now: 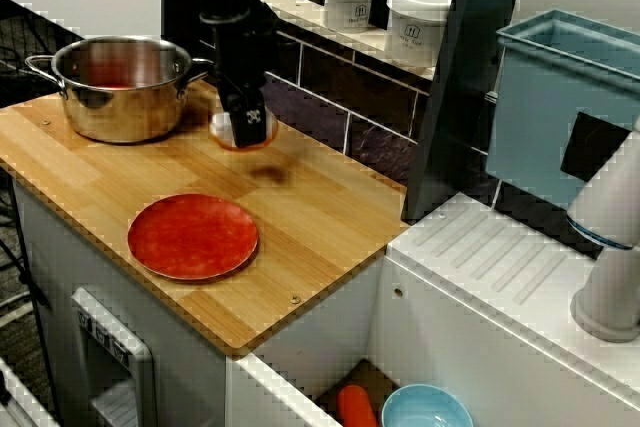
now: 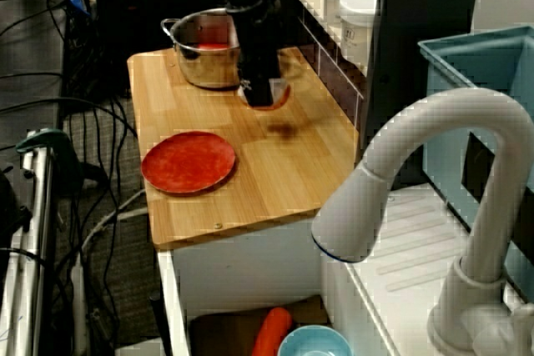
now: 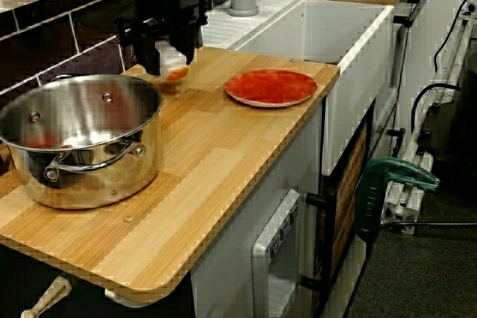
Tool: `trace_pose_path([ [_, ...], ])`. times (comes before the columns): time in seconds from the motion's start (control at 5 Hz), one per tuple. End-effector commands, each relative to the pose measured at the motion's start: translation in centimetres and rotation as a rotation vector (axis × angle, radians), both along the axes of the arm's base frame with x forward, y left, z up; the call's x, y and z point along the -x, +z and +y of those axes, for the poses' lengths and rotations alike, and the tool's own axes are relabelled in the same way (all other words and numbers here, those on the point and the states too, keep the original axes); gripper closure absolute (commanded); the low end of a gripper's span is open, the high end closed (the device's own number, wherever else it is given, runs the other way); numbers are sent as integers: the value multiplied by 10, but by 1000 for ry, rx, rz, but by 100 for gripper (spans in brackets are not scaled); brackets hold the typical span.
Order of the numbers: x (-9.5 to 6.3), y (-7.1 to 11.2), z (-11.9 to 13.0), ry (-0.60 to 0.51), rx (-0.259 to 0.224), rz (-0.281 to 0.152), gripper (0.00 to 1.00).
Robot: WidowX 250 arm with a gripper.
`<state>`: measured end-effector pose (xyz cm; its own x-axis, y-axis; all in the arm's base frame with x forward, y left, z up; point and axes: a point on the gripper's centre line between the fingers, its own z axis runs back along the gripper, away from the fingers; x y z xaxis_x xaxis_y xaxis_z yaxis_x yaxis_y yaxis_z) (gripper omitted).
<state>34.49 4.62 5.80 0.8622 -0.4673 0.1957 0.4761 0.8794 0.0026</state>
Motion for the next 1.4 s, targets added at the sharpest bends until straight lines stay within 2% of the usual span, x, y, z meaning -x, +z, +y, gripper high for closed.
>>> trace_pose_path([
  [0.0, -2, 5, 2, 4, -32, -25, 0],
  [0.6, 15, 9, 5, 7, -18, -19, 0],
  [1.0, 28, 19, 18, 32, 13, -25, 0],
  [1.2, 41, 30, 22, 31, 21, -40, 0],
])
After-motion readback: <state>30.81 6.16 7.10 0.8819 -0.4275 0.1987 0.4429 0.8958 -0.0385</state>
